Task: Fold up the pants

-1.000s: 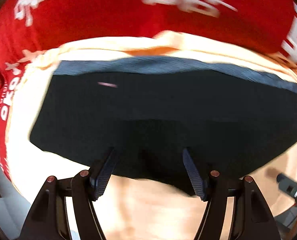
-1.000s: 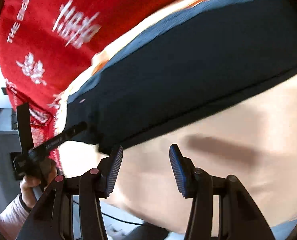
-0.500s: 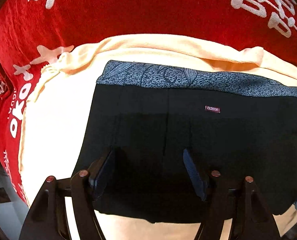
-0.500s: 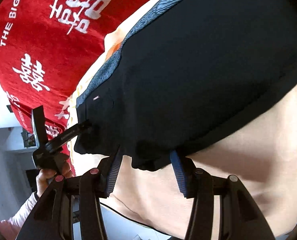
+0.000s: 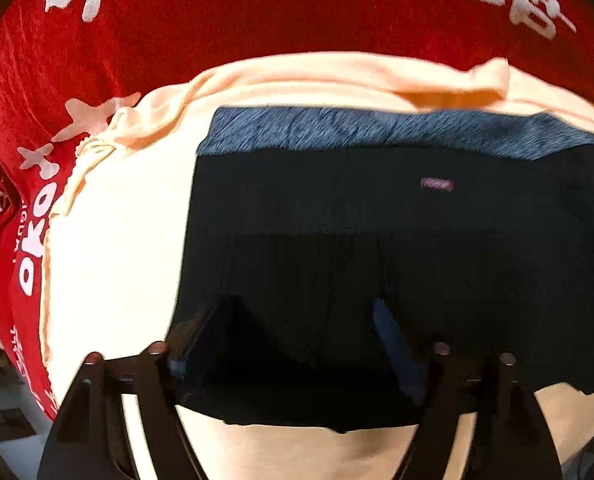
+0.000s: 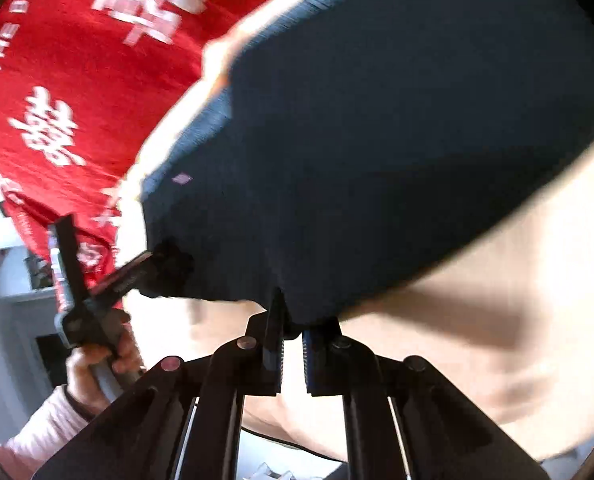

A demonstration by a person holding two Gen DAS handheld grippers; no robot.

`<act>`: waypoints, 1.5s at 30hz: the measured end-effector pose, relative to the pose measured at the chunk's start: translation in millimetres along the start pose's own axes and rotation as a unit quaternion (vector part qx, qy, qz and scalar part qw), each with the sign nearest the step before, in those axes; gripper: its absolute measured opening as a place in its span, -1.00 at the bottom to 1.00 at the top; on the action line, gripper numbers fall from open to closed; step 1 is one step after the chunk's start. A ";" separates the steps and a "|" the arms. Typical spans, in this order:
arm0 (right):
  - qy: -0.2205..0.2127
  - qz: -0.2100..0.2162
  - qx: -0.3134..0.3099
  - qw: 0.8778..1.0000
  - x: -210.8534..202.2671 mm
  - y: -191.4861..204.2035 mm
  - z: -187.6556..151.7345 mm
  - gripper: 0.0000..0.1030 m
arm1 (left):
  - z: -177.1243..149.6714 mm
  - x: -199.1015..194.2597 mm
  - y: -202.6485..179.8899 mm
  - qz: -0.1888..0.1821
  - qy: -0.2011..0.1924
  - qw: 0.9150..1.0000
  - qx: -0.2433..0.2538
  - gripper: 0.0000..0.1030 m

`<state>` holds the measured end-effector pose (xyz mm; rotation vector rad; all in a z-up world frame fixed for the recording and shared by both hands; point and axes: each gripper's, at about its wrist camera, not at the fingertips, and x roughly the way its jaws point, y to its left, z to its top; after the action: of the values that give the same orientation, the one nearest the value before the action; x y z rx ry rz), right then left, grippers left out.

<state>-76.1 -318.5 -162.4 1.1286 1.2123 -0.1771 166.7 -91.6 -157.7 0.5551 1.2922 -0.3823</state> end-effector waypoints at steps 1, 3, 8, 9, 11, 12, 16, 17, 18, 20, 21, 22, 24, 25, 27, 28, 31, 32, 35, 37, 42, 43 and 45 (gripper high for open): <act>-0.001 0.006 0.013 1.000 1.6 -5.2 -2.9 -0.84 | -2.7 1.0 2.2 0.003 -0.001 1.000 0.000 0.72; 0.003 0.012 0.012 1.000 -5.2 -5.5 -3.9 -0.63 | -2.7 -1.1 6.9 0.000 0.010 1.000 -0.012 0.72; -0.031 -0.044 -0.031 0.998 -58.0 -13.7 7.0 -0.37 | 3.1 -26.6 -7.1 -0.008 -0.010 1.000 0.004 0.72; -0.046 -0.058 -0.024 0.997 -69.8 -19.6 15.5 -0.37 | 6.5 -30.0 -15.1 -0.010 -0.018 1.000 0.013 0.72; -0.071 -0.067 -0.013 0.995 -86.3 -31.7 38.4 -0.37 | 15.6 -30.7 -32.1 -0.018 -0.028 0.999 0.026 0.72; -0.072 -0.069 -0.014 0.995 -87.6 -34.4 46.9 -0.37 | 20.4 -26.7 -40.0 -0.016 -0.030 0.999 0.034 0.72; -0.057 -0.149 -0.059 0.985 -85.4 -38.4 82.6 -0.44 | 26.9 -2.7 -53.2 0.022 -0.007 0.998 0.054 0.72; -0.064 -0.141 -0.057 0.986 -93.7 -39.7 88.8 -0.44 | 25.8 -2.8 -48.8 0.017 -0.009 0.999 0.050 0.72; -0.075 -0.134 -0.061 0.986 -102.3 -37.1 92.9 -0.37 | 24.9 -5.0 -44.0 0.014 -0.009 0.999 0.046 0.72; -0.094 -0.132 -0.096 0.982 -118.2 -24.1 106.3 -0.33 | 25.3 -5.3 -34.4 0.010 0.002 0.999 0.037 0.72; -0.090 -0.134 -0.115 0.980 -120.4 -15.9 114.0 -0.30 | 24.4 -6.9 -30.3 0.005 0.004 1.000 0.027 0.72; -0.083 -0.134 -0.139 0.978 -120.1 -5.4 123.2 -0.26 | 28.2 -9.5 -27.8 0.001 0.002 1.000 0.020 0.72; -0.056 -0.129 -0.208 0.968 -108.5 25.6 142.7 0.01 | 36.8 -12.8 -28.3 -0.003 -0.009 1.000 0.010 0.72; -0.045 -0.127 -0.243 0.961 -98.7 41.2 145.1 0.11 | 43.6 -13.1 -29.1 -0.003 -0.013 1.000 0.009 0.72; -0.021 -0.128 -0.315 0.940 -81.1 63.6 150.6 0.21 | 56.1 -14.5 -40.1 -0.005 -0.022 1.000 0.007 0.72; -0.005 -0.134 -0.362 0.922 -63.4 79.0 155.7 0.21 | 63.1 -14.7 -38.6 -0.004 -0.028 1.000 0.007 0.72; 0.038 -0.153 -0.444 0.882 -19.6 101.4 165.3 0.21 | 81.6 -10.4 -44.7 -0.008 -0.034 0.999 0.000 0.72; 0.054 -0.165 -0.454 0.874 -8.9 100.0 168.5 0.20 | 84.5 -7.6 -46.8 -0.006 -0.031 0.999 -0.001 0.72; 0.132 -0.188 -0.439 0.869 22.7 79.3 181.7 -0.84 | 89.7 11.1 -46.3 0.019 -0.012 1.000 -0.014 0.72; 0.130 -0.192 -0.432 0.872 22.4 66.5 189.4 -0.83 | 87.4 21.4 -33.8 0.002 -0.011 0.999 -0.046 0.72; 0.068 -0.271 -0.379 0.882 11.9 41.4 222.0 -0.84 | 90.6 21.2 -32.8 0.010 -0.014 0.999 -0.050 0.72; 0.064 -0.264 -0.356 0.894 2.9 35.1 228.0 -0.83 | 91.7 19.6 -32.3 0.011 -0.011 0.999 -0.050 0.72; 0.054 -0.250 -0.323 0.911 -19.2 28.4 228.5 -0.82 | 93.4 9.4 -32.7 0.034 -0.006 0.998 -0.050 0.72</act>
<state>82.0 -486.5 -149.1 0.2403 1.4933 -0.0851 224.6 -172.4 -156.2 0.5092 1.2711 -0.2626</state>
